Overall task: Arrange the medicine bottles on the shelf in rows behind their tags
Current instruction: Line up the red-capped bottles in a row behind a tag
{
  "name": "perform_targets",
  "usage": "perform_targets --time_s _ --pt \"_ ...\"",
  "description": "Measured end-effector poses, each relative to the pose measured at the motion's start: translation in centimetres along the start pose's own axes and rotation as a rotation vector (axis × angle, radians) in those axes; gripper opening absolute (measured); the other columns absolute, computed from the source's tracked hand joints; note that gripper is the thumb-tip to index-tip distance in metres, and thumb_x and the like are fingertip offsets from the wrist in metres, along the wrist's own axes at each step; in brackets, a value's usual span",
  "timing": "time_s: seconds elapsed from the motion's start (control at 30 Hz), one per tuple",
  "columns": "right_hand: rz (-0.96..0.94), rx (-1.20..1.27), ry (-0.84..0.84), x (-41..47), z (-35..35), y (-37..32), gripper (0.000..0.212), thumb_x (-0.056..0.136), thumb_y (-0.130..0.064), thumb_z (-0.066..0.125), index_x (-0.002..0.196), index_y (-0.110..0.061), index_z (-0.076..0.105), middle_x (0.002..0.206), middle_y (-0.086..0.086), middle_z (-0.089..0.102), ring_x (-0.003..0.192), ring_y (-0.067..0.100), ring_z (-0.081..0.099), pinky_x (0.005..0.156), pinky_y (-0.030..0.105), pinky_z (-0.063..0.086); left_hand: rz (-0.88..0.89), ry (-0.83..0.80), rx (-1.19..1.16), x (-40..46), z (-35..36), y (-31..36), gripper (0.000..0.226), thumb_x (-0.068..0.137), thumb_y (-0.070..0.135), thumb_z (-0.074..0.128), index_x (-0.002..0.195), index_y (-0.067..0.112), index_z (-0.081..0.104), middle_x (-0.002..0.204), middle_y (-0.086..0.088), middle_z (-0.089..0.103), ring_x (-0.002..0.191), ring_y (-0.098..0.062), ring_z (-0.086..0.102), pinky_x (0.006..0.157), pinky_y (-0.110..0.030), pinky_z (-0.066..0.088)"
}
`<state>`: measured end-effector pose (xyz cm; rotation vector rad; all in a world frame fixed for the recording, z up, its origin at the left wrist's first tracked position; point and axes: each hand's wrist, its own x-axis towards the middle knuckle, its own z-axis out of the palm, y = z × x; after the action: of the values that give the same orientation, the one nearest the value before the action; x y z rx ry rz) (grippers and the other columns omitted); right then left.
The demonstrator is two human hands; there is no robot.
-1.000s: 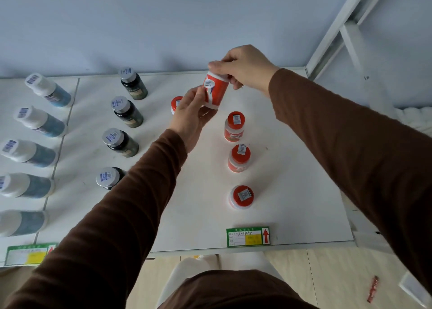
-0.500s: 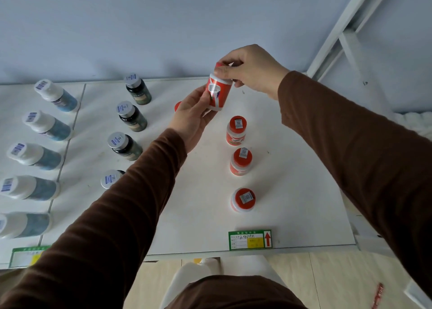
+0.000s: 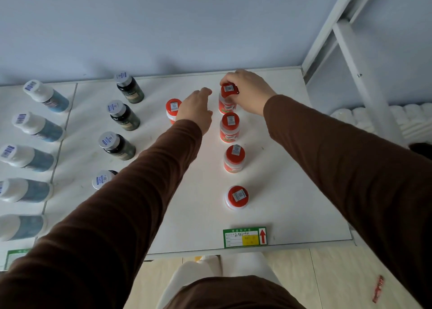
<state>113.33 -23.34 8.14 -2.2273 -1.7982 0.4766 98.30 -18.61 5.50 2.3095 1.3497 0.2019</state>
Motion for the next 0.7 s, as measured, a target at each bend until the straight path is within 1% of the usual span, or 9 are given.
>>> perform_targets --time_s 0.1,0.17,0.27,0.37,0.4,0.47,0.57,0.63,0.7 --pt "-0.004 -0.009 0.009 0.1 0.3 0.0 0.042 0.093 -0.023 0.064 0.134 -0.021 0.053 0.133 0.007 0.056 0.121 0.026 0.053 0.103 0.033 0.042 -0.008 -0.007 0.011 -0.3 0.1 0.1 0.05 0.091 0.013 0.06 0.138 0.018 0.044 0.136 -0.007 0.054 0.118 -0.027 0.056 0.099 -0.037 0.047" --pt "-0.01 -0.024 0.002 0.3 0.1 0.0 0.046 0.093 -0.025 0.063 0.138 -0.022 0.051 0.138 0.006 0.053 0.125 0.027 0.051 0.105 0.034 0.041 0.008 0.025 -0.004 -0.8 -0.1 0.2 0.049 0.092 0.012 0.059 0.138 0.019 0.044 0.137 -0.005 0.054 0.12 -0.026 0.056 0.1 -0.036 0.046" --pt "-0.05 -0.043 0.048 0.4 -0.9 -0.7 0.048 0.094 -0.03 0.061 0.14 -0.023 0.049 0.14 0.006 0.051 0.128 0.027 0.045 0.104 0.034 0.039 0.089 0.138 -0.044 -2.2 -1.4 -0.3 0.045 0.091 0.011 0.058 0.134 0.02 0.048 0.135 -0.004 0.055 0.119 -0.025 0.055 0.1 -0.035 0.045" --pt "-0.154 0.0 0.108 0.5 -1.7 -2.7 0.04 0.092 -0.031 0.061 0.131 -0.023 0.057 0.131 0.004 0.055 0.121 0.024 0.047 0.096 0.029 0.037 0.209 0.302 -0.1 -3.9 -3.2 -2.5 0.045 0.084 0.01 0.061 0.128 0.015 0.053 0.122 -0.007 0.059 0.109 -0.028 0.055 0.094 -0.032 0.04" --pt "-0.192 0.012 0.101 0.5 -1.8 -3.5 0.037 0.092 -0.031 0.06 0.128 -0.023 0.058 0.129 0.003 0.056 0.119 0.023 0.048 0.093 0.027 0.036 0.207 0.351 -0.117 -4.4 -3.7 -3.6 0.046 0.082 0.012 0.063 0.126 0.015 0.053 0.12 -0.007 0.058 0.108 -0.027 0.054 0.092 -0.03 0.038" --pt "-0.266 0.015 0.049 0.7 -1.5 -5.3 0.036 0.093 -0.028 0.059 0.128 -0.023 0.058 0.126 0.003 0.057 0.116 0.022 0.049 0.091 0.027 0.035 0.122 0.391 -0.147 -5.1 -3.8 -6.0 0.052 0.077 0.018 0.069 0.125 0.014 0.05 0.122 -0.006 0.055 0.112 -0.026 0.05 0.093 -0.027 0.034" --pt "-0.341 -0.043 -0.079 1.1 -0.5 -7.6 0.041 0.095 -0.021 0.058 0.135 -0.024 0.053 0.133 0.004 0.053 0.122 0.023 0.046 0.1 0.033 0.038 -0.036 0.298 -0.148 -5.4 -2.3 -8.8 0.063 0.074 0.026 0.076 0.128 0.012 0.047 0.127 -0.008 0.053 0.117 -0.028 0.048 0.099 -0.033 0.035" --pt "-0.366 -0.1 -0.174 1.5 0.4 -8.7 0.046 0.095 -0.017 0.057 0.139 -0.025 0.049 0.14 0.005 0.048 0.127 0.025 0.043 0.106 0.037 0.039 -0.118 0.208 -0.151 -5.2 -0.7 -9.6 0.066 0.073 0.031 0.078 0.128 0.012 0.047 0.126 -0.008 0.054 0.115 -0.029 0.048 0.098 -0.036 0.037" --pt "-0.381 -0.144 -0.255 1.7 1.3 -9.5 0.049 0.093 -0.018 0.059 0.14 -0.026 0.048 0.14 0.005 0.047 0.126 0.025 0.045 0.104 0.04 0.041 -0.188 0.143 -0.215 -4.5 0.7 -9.6 0.065 0.07 0.034 0.079 0.123 0.012 0.049 0.122 -0.007 0.058 0.112 -0.028 0.05 0.096 -0.038 0.041"
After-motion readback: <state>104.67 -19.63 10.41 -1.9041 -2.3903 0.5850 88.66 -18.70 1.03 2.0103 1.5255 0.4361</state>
